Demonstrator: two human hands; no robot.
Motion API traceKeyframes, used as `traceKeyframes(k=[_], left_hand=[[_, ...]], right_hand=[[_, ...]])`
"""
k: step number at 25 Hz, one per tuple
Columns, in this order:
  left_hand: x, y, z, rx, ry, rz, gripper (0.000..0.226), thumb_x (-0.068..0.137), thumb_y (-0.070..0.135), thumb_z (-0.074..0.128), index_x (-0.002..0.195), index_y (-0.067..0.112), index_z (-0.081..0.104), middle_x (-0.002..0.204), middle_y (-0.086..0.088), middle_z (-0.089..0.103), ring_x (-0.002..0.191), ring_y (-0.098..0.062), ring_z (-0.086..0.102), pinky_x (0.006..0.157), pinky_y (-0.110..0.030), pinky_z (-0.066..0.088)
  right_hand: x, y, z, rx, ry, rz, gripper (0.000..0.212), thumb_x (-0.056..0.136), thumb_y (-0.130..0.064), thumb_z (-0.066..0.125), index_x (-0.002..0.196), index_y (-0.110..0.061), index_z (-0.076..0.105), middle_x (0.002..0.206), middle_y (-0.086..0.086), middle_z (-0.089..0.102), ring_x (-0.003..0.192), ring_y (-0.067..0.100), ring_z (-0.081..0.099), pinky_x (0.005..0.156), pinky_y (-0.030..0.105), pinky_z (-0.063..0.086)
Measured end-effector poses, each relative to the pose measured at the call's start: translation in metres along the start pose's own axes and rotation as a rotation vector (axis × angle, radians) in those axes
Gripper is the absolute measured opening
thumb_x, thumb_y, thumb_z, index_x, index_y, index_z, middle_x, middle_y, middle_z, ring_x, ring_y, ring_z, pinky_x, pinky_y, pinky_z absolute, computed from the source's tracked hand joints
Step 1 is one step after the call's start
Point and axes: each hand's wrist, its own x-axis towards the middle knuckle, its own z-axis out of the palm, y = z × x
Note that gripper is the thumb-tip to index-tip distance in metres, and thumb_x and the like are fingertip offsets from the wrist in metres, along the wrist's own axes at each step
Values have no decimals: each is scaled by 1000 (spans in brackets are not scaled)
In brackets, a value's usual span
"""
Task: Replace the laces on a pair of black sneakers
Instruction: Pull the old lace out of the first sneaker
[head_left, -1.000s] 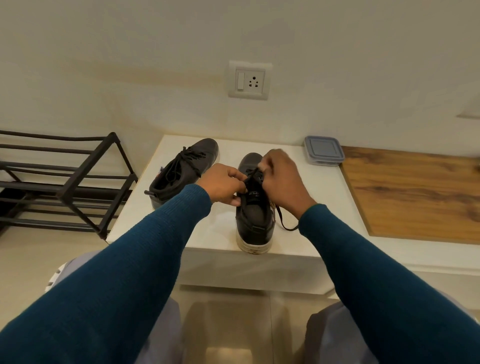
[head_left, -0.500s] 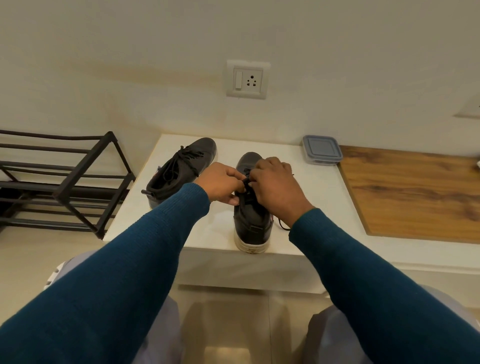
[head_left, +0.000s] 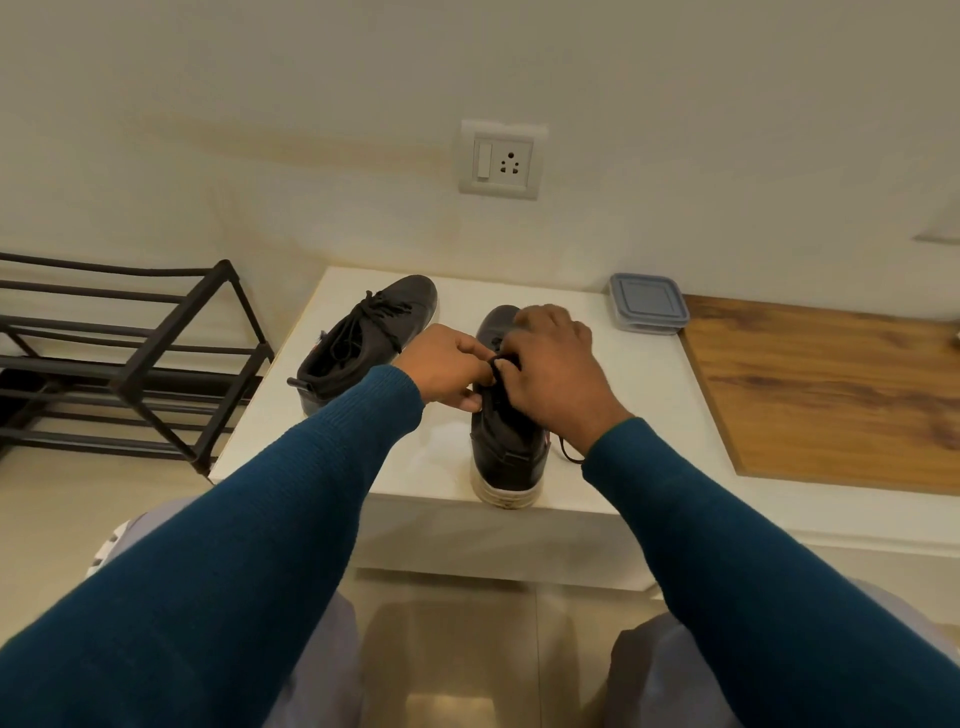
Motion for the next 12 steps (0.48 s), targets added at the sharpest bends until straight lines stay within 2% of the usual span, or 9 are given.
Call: traceKeyframes(k=[2,3,4,5,7,8,10,11,12], left_hand=[[0,0,-1,3,-3,-2,22,85,-2,66,96,13,77,94,-12,76,66,-20,73,70,-33,63],[0,0,0,7,-5,-3,21,85,-2,67,97,13,77,94,-12,76,67,-20,73,69,-32,63],[0,0,0,10,-4,-3,21,86,-1,67,98,12,76,95,-13,76,67,-20,74,67,-31,63],[0,0,0,11,-2,-3,20,86,-1,67,99,12,75,96,-13,75,68,-21,74,64,-29,62],[1,-1,0,14,6,-10,18,87,0,68,100,11,73,97,-12,75,68,-20,75,59,-25,60],[0,-1,0,16,10,-12,17,88,1,68,102,10,72,98,-13,75,69,-20,75,59,-25,59],[1,-2,2,36,26,4,23,88,3,68,110,10,69,97,-13,75,74,-24,76,60,-27,60],[1,-2,4,67,36,32,30,88,5,67,117,14,66,96,-11,74,76,-26,76,61,-29,61],[1,-3,6,132,52,86,38,87,7,67,123,19,63,94,-7,73,77,-26,75,62,-31,62]], right_hand=[[5,-4,2,-166,-66,-82,19,97,-29,56,111,-19,64,123,3,55,121,26,42,104,45,34],[6,-2,0,-145,-41,-94,14,96,-26,57,106,-18,63,115,3,56,115,26,45,99,43,37],[7,2,-2,-23,47,-74,6,95,-23,58,98,-18,61,107,3,56,107,25,49,91,40,40],[8,7,-6,170,186,15,5,95,-19,57,91,-17,57,100,3,55,99,24,52,83,38,42],[13,27,-15,586,451,334,11,98,-15,52,87,-14,51,95,5,55,90,23,55,73,32,45],[15,42,-16,666,454,471,13,100,-15,51,87,-12,53,94,7,57,89,23,58,72,31,47],[11,60,-14,516,142,634,20,100,-25,55,94,-7,61,102,13,64,90,26,62,76,36,53],[8,61,-10,416,-11,651,29,99,-33,57,104,-6,63,112,15,64,96,27,61,81,40,54],[5,58,-7,368,-62,618,40,97,-42,58,116,-7,61,119,12,61,103,26,59,86,42,53]])
